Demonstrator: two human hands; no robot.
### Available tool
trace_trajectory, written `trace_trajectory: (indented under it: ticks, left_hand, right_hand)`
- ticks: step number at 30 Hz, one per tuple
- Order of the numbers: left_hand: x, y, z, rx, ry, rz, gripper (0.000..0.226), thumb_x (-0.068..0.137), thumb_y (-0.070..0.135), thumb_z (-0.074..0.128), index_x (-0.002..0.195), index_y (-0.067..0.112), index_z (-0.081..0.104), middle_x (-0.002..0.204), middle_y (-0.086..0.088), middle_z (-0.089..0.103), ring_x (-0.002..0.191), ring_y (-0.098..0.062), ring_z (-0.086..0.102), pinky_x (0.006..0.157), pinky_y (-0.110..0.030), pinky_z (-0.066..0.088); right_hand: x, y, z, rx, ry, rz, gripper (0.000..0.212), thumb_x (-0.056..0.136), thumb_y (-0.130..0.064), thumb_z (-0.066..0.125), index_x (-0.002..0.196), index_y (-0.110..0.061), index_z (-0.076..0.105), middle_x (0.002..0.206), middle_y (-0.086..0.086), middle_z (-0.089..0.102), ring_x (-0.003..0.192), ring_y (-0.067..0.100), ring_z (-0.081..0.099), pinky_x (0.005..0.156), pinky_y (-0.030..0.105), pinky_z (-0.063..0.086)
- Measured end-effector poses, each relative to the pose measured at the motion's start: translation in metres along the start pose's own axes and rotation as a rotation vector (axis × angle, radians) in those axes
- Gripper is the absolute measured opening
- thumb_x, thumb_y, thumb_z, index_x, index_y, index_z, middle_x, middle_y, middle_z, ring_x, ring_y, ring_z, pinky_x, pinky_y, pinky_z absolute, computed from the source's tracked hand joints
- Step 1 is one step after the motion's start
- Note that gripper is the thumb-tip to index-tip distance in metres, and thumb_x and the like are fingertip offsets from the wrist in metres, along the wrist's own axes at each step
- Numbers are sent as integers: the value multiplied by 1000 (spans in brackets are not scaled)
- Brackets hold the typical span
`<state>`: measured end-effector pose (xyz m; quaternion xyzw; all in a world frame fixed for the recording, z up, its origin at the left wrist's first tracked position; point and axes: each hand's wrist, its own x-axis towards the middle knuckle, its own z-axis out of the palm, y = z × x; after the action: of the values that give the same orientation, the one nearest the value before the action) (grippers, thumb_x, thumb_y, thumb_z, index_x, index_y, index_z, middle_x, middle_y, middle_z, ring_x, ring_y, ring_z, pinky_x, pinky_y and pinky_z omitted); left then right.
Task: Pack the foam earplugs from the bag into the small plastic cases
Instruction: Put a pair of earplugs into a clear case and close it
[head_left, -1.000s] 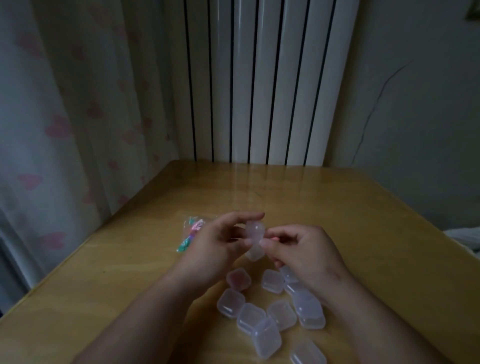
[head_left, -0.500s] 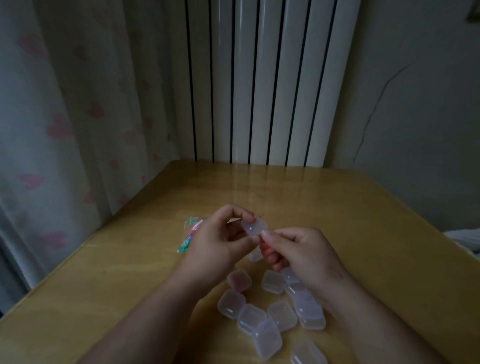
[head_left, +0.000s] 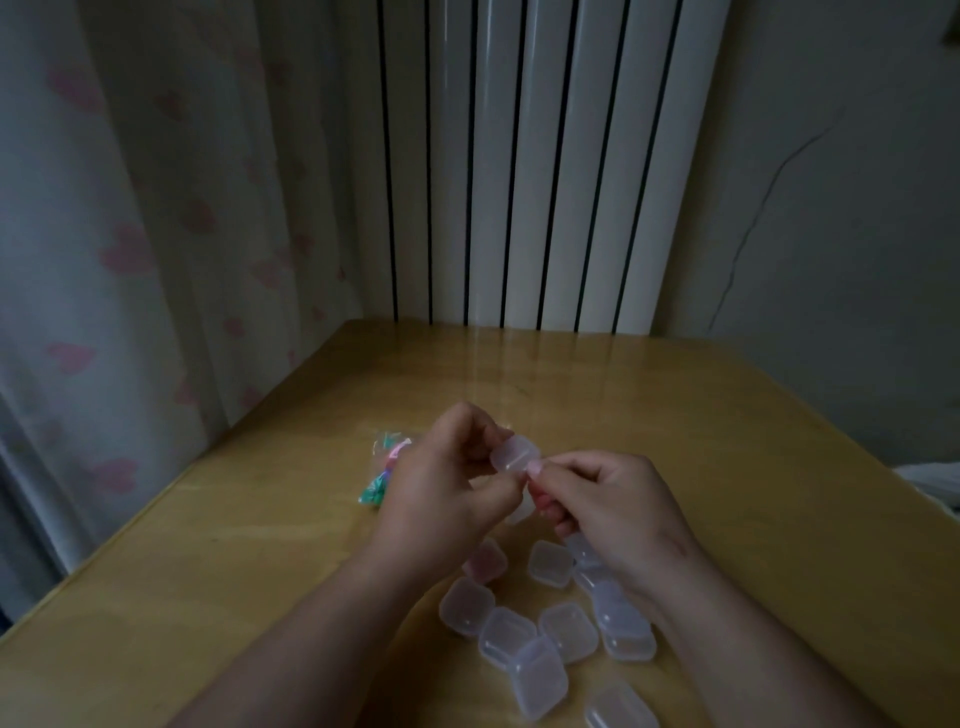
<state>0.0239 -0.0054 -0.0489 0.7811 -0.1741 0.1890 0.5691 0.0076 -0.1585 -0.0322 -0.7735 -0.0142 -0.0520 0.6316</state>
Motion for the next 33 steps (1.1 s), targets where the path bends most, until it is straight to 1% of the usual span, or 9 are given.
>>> trace_trajectory:
  ticks: [3, 7, 10, 12, 15, 18, 23, 27, 33]
  left_hand:
    - [0, 0, 3, -53, 13, -21, 24, 73, 31, 73, 84, 33, 52, 90, 0, 70, 86, -17, 69, 75, -44, 58]
    - [3, 2, 0, -149, 51, -89, 25, 91, 14, 67, 93, 36, 55, 90, -2, 73, 86, -16, 70, 74, -34, 56]
    - [2, 7, -7, -257, 31, -139, 29, 100, 6, 46, 107, 30, 60, 91, -6, 73, 84, -19, 72, 72, -30, 58]
    - [2, 8, -11, -244, 5, -152, 37, 100, 0, 39, 103, 25, 66, 92, -9, 71, 81, -21, 71, 71, -33, 59]
    - [3, 5, -13, -151, -66, -192, 35, 91, 1, 58, 98, 34, 68, 97, 0, 70, 82, -18, 72, 77, -44, 61]
    - [3, 1, -13, -12, -104, -191, 43, 79, 8, 78, 96, 45, 63, 96, 6, 69, 84, -14, 71, 71, -47, 61]
    - [4, 2, -11, 59, -41, -190, 41, 73, 14, 85, 90, 42, 62, 91, 5, 68, 75, -6, 67, 55, -25, 56]
    - [3, 3, -7, 119, -7, -190, 36, 72, 15, 86, 87, 36, 61, 86, 8, 69, 72, -1, 65, 53, -14, 47]
    - [2, 6, -4, 103, -17, -158, 35, 72, 12, 86, 86, 32, 61, 82, 12, 66, 68, 5, 61, 55, -10, 44]
  right_hand:
    - [1, -1, 3, -85, 98, -14, 15, 79, -27, 70, 68, -19, 76, 60, -2, 69, 58, 8, 61, 59, 33, 52]
    - [2, -2, 4, -123, 126, 17, 13, 75, -22, 67, 65, -18, 74, 60, 2, 69, 56, 10, 58, 60, 33, 50]
    - [2, -2, -1, -85, 106, 30, 15, 77, -15, 65, 66, -12, 74, 57, 2, 65, 53, 8, 54, 56, 28, 46]
    - [0, -3, -4, -48, 78, 22, 17, 80, -11, 63, 68, -13, 75, 58, -2, 66, 53, 6, 55, 54, 23, 47]
    - [0, -2, -4, -38, 54, 5, 16, 82, -12, 63, 73, -16, 76, 61, -1, 68, 56, 8, 59, 56, 23, 50]
    - [0, 1, -5, -43, 17, -6, 15, 84, -15, 65, 75, -18, 76, 65, 0, 71, 61, 9, 62, 60, 25, 53]
    - [0, 0, -9, 17, 109, -85, 20, 90, -5, 60, 84, -17, 75, 70, -1, 72, 61, 7, 64, 58, 19, 53]
    - [-2, -1, -3, 25, 155, -274, 28, 91, -3, 61, 85, -30, 67, 75, -4, 74, 68, 6, 68, 63, 18, 55]
    - [-3, 4, 6, -85, 151, -405, 16, 88, -13, 68, 83, -29, 67, 78, -13, 72, 74, 1, 68, 68, 13, 51]
